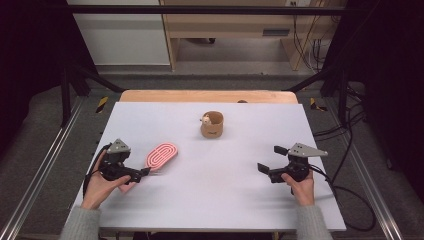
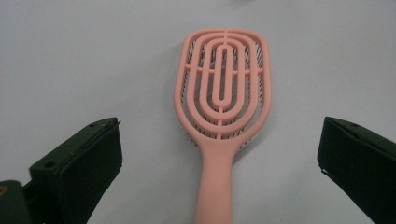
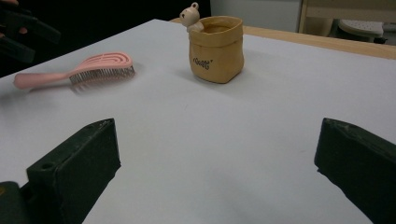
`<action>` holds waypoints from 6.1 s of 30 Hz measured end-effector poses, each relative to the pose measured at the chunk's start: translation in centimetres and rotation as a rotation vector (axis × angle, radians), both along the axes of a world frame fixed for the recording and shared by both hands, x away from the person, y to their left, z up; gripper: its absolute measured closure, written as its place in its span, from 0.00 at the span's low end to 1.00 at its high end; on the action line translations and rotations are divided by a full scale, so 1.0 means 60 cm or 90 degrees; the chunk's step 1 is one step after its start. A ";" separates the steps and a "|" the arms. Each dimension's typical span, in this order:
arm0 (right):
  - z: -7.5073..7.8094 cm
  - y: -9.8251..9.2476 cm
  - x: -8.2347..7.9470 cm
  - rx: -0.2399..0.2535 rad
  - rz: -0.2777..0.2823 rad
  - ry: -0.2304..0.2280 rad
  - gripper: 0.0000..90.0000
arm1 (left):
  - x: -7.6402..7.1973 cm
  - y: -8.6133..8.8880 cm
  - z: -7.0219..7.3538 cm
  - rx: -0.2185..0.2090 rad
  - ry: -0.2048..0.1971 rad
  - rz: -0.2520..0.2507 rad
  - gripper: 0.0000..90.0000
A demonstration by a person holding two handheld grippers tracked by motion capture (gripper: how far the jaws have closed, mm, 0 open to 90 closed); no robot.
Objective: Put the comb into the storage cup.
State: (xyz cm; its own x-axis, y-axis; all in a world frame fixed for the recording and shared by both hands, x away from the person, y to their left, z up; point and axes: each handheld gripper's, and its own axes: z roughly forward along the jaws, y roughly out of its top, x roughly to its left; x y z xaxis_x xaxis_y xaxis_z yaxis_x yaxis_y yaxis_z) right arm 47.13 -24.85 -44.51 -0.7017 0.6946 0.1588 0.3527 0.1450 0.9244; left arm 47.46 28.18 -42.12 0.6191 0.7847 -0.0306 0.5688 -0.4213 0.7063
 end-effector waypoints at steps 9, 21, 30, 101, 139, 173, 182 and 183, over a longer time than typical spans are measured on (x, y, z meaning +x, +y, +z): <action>0.000 0.001 0.000 0.000 0.000 0.001 0.00 | 0.003 0.000 -0.016 0.020 0.015 0.001 0.00; -0.001 0.001 0.000 -0.001 0.001 0.002 0.00 | 0.006 -0.008 -0.035 0.057 0.035 0.001 0.02; -0.001 0.001 0.001 -0.002 0.002 0.001 0.00 | 0.005 -0.009 -0.042 0.070 0.041 0.006 0.08; -0.002 0.001 0.001 -0.002 0.002 0.002 0.00 | 0.007 -0.033 -0.054 0.145 0.052 -0.028 0.74; -0.002 0.002 0.001 -0.003 0.001 0.004 0.00 | 0.002 -0.037 -0.048 0.152 0.019 -0.013 0.77; -0.002 0.004 0.001 0.005 0.005 0.008 0.00 | -0.011 -0.031 -0.024 0.097 -0.024 0.041 0.77; 0.000 0.011 0.000 0.013 0.011 0.008 0.00 | -0.015 -0.035 -0.019 0.083 -0.037 0.045 0.77; 0.001 0.012 0.000 0.013 0.011 0.008 0.00 | -0.016 -0.036 -0.018 0.082 -0.037 0.044 0.77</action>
